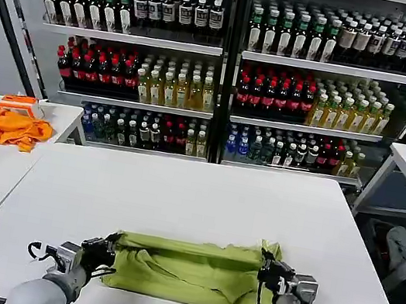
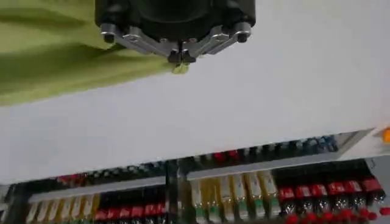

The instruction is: Fold and organize the clothes.

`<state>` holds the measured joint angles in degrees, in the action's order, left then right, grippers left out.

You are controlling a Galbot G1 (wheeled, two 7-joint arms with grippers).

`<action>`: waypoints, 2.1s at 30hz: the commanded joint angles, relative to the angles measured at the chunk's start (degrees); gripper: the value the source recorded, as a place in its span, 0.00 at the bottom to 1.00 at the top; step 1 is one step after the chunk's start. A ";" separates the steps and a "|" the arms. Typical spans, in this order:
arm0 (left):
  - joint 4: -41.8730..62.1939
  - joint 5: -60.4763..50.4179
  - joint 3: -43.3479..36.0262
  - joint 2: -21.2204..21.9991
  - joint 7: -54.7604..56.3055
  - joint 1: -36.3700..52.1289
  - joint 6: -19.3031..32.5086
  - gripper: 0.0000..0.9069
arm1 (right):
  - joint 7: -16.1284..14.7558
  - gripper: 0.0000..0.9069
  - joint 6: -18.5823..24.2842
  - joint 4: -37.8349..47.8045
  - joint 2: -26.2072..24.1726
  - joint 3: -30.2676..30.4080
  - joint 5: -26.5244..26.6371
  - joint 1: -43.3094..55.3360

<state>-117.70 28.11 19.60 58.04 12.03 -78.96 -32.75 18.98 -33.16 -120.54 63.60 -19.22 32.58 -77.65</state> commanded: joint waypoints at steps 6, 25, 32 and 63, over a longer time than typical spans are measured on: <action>1.51 -7.76 -1.18 1.40 -1.35 -0.88 0.04 1.00 | -0.39 1.00 -0.04 0.26 1.54 0.33 -3.43 -3.66; 1.27 -3.01 -1.35 12.77 7.55 -5.25 4.54 1.00 | -0.85 1.00 0.06 -4.00 3.13 -1.16 -6.40 -8.18; 3.65 -4.20 -1.74 13.64 7.69 -5.62 5.77 0.02 | -0.74 1.00 0.06 -4.31 3.23 -1.21 -6.51 -8.39; -2.16 13.81 23.49 2.74 5.85 -7.95 5.63 0.02 | 0.02 1.00 0.12 -6.35 3.17 -2.80 -5.67 -8.93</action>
<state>-118.37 32.50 26.01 68.26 18.19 -86.50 -26.92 18.98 -33.07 -126.78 66.75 -22.03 26.85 -86.54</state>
